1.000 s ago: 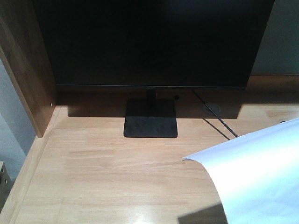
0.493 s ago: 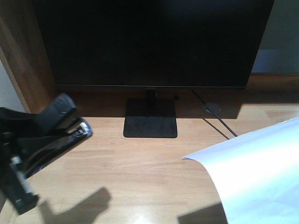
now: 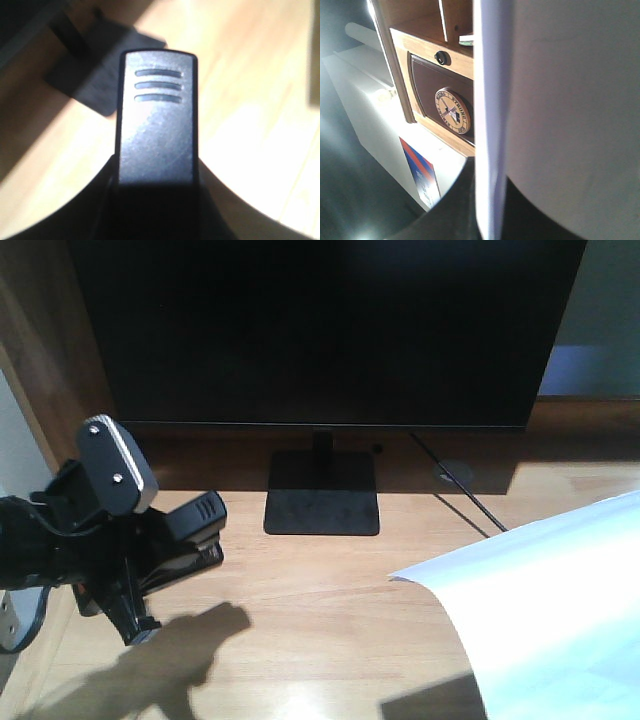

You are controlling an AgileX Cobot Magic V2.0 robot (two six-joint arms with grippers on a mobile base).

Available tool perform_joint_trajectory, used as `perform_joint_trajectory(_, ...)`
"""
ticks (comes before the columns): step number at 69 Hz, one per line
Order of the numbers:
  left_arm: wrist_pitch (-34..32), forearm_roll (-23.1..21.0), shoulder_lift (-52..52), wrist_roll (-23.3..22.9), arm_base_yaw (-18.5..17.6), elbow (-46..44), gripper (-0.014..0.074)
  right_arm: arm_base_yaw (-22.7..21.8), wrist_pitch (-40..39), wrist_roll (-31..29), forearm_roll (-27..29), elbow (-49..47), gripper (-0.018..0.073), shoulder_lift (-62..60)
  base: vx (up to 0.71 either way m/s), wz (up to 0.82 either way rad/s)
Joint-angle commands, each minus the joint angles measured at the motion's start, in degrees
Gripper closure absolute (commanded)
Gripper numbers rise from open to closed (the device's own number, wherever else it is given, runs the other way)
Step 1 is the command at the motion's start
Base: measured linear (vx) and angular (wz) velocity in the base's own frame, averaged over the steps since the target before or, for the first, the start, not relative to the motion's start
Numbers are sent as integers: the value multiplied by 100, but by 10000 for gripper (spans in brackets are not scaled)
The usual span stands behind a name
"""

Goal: Grab stapler and paper to desk for stapling
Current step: 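Lower the black stapler with the left gripper onto the desk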

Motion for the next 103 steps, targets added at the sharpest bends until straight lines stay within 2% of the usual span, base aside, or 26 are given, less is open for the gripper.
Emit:
perform_joint_trajectory(1,271,-867,244,995,190,-200,603,-7,-311,-61,41,-153,566,50,0,0)
perform_joint_trajectory(12,927,-1536,883,2542,333,-202,603,-7,-311,-61,41,-153,566,50,0,0)
perform_joint_trajectory(22,1373,-2047,1415,4170,333,-207,603,-7,-311,-61,41,-153,566,50,0,0)
perform_joint_trajectory(26,1437,-2170,1621,4158,333,-251,603,-7,-311,-61,41,-153,566,50,0,0)
perform_joint_trajectory(54,2315,-2072,3115,4158,314,-1447,603,-7,-306,-61,41,-153,566,50,0,0)
perform_joint_trajectory(75,2249,-2077,3692,4158,314,-1696,603,-7,-306,-61,41,-153,566,50,0,0)
perform_joint_trajectory(103,2204,-2073,3967,4158,314,-1702,596,-7,-306,-61,41,-153,566,50,0,0)
